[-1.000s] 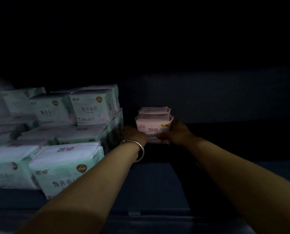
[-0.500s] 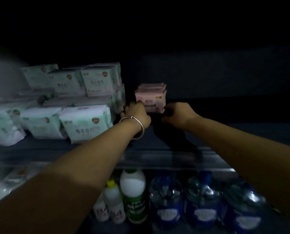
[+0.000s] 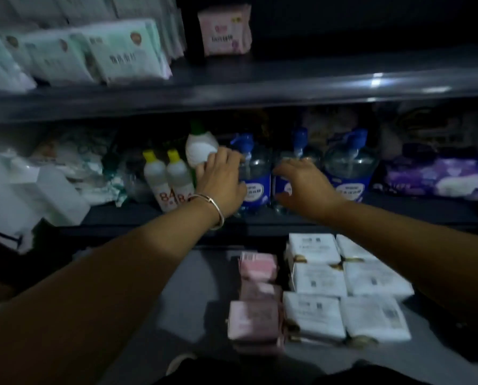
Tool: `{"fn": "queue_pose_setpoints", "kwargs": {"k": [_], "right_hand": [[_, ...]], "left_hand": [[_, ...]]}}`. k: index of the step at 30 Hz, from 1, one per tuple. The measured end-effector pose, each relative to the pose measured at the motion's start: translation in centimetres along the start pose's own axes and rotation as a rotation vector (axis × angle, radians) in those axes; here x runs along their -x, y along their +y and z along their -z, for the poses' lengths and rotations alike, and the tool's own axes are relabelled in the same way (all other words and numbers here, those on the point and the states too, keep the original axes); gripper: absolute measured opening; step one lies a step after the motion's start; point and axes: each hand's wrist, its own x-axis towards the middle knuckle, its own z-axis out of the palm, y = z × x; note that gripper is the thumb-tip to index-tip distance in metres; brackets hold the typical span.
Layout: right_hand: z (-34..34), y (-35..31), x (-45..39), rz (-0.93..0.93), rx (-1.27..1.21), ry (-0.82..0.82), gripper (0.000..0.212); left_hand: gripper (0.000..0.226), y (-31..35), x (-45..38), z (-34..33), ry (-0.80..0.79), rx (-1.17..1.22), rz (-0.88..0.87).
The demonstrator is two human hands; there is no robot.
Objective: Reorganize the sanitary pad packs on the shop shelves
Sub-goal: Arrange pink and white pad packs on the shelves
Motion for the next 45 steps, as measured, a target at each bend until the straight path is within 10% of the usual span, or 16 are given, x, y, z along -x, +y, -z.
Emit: {"fn": "queue_pose_setpoints", "kwargs": {"k": [13, 26, 36, 45], "right_hand": [[-19.0, -2.9, 7.9, 0.139, 0.147, -0.964, 0.098], [-16.3, -2.2, 3.2, -0.222, 0.001, -0.689, 0.077], [-18.7, 0.7, 1.7, -0.391, -0.07, -0.595, 0.082], [-19.3, 1.7, 1.6, -0.402, -0.191, -0.608, 0.073]], "left_hand": [[0.05, -5.1, 8.5, -14.7, -0.571, 0.032, 0.012], [0.044, -7.4, 8.4, -15.0, -0.476, 0.089, 0.148], [0.079, -4.2, 14.4, -20.6, -1.038, -0.073, -0.155], [0.084, -3.2, 16.4, -23.4, -0.982, -0.163, -0.248]]}}
